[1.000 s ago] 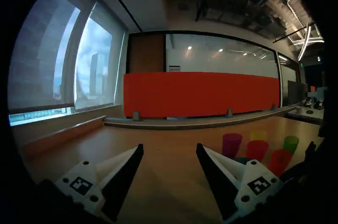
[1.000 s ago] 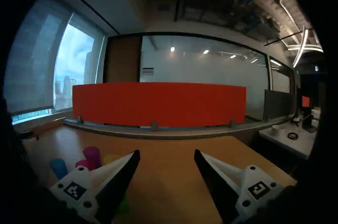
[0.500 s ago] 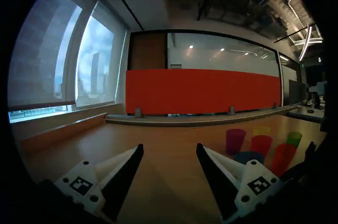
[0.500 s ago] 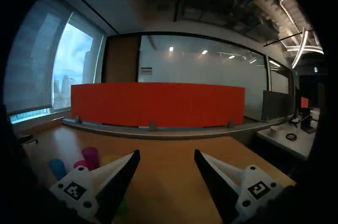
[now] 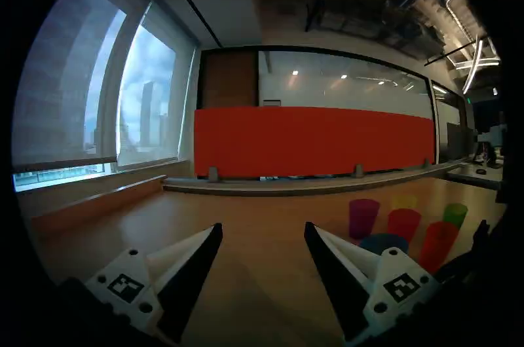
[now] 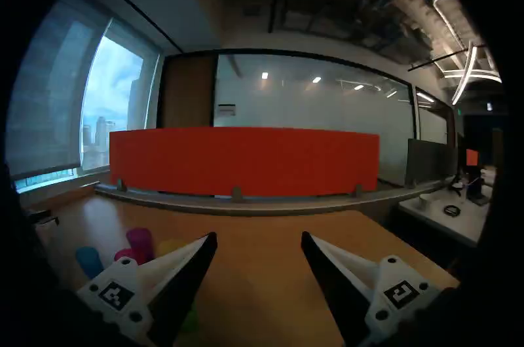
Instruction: Pour water
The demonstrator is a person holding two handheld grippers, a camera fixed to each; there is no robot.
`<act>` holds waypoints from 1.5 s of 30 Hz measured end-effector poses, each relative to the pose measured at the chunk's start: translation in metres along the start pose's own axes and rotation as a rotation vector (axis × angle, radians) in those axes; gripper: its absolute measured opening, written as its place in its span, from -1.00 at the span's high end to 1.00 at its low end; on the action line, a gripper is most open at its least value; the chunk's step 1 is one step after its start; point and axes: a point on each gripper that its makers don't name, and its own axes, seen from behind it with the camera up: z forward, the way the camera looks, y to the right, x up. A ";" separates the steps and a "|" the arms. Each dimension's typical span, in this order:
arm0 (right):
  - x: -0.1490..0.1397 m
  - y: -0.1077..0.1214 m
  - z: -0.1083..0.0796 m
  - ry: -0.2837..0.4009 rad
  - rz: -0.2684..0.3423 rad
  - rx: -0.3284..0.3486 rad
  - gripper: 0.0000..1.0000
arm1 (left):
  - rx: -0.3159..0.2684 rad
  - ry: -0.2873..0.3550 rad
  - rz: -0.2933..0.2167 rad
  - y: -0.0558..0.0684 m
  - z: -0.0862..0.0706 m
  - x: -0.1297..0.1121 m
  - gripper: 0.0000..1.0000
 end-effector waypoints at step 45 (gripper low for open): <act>-0.023 0.007 0.018 0.088 0.013 0.021 -0.99 | 0.000 -0.002 0.001 -0.001 -0.002 -0.002 -0.86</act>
